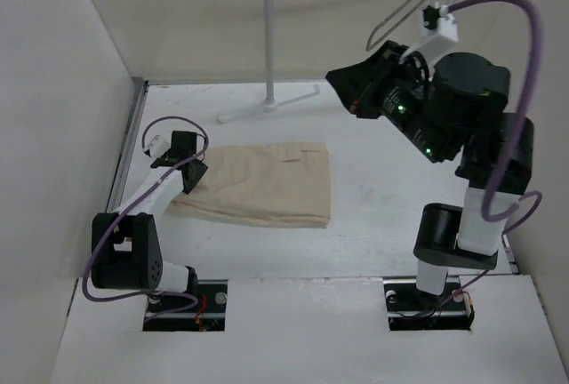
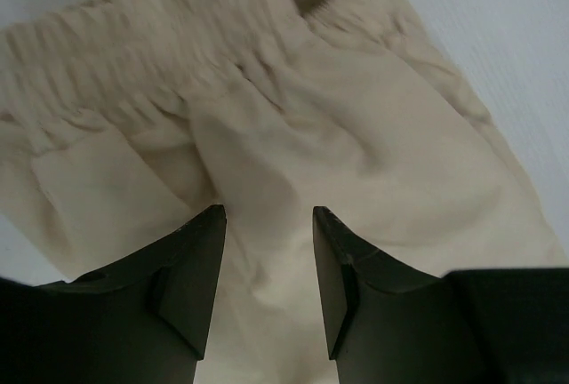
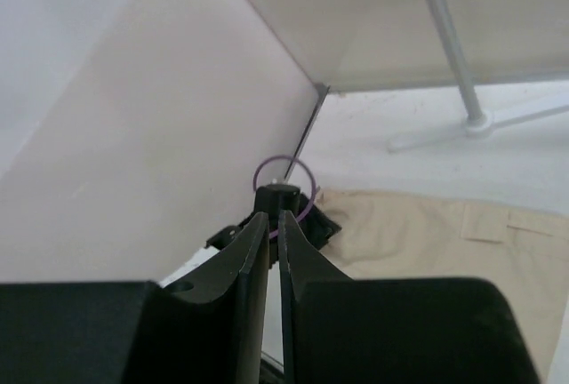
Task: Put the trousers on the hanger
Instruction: Fold the trousers at the center of the board.
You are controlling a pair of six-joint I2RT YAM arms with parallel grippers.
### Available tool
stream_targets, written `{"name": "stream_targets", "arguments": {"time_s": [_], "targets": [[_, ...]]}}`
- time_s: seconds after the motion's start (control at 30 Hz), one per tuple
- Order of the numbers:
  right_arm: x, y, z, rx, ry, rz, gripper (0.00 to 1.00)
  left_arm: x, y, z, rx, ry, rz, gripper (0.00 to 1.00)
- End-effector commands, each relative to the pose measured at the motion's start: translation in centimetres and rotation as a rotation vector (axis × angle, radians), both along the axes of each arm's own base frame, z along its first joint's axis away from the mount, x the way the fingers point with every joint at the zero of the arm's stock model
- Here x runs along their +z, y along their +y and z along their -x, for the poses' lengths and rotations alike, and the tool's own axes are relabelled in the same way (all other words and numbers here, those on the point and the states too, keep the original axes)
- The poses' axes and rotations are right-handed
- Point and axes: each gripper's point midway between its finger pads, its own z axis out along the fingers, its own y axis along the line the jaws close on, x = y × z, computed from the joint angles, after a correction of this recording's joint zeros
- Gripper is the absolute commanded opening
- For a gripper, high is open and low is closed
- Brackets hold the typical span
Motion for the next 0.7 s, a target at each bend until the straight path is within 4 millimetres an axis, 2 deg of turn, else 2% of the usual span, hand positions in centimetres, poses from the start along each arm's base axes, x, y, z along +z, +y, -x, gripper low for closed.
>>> {"name": "stream_targets", "arguments": {"time_s": [0.0, 0.1, 0.17, 0.23, 0.3, 0.37, 0.5, 0.57, 0.67], "targets": [[-8.6, -5.1, 0.3, -0.157, 0.110, 0.448, 0.15, -1.4, 3.5, 1.2, 0.105, 0.014, -0.021, 0.42], [-7.9, -7.1, 1.1, -0.209, 0.081, 0.489, 0.14, -2.6, 6.0, 3.7, 0.200, 0.049, -0.011, 0.42], [-7.8, -10.4, 1.1, -0.284, 0.107, 0.468, 0.14, -2.7, 7.0, 4.8, 0.244, 0.041, 0.011, 0.42], [-9.3, -12.2, 1.9, -0.278, 0.150, 0.404, 0.14, -2.1, 7.2, 5.1, 0.256, 0.018, 0.034, 0.42], [-11.0, -12.1, 2.7, -0.208, 0.159, 0.321, 0.15, -1.4, 6.8, 5.2, 0.244, 0.002, 0.054, 0.42], [-13.4, -10.2, 2.9, -0.114, 0.163, 0.202, 0.20, -0.1, 5.7, 5.0, 0.204, -0.034, 0.055, 0.43], [-20.4, -3.6, 0.9, 0.127, 0.214, 0.063, 0.24, 3.4, 3.0, 3.5, 0.101, -0.123, 0.025, 0.43], [-23.6, -1.2, -0.3, 0.203, 0.259, -0.020, 0.21, 4.5, 0.7, 2.8, 0.025, -0.135, 0.017, 0.42], [-29.4, 1.5, -2.2, 0.268, 0.356, -0.106, 0.09, 4.3, -3.2, 2.2, -0.090, -0.127, 0.030, 0.41]]}}
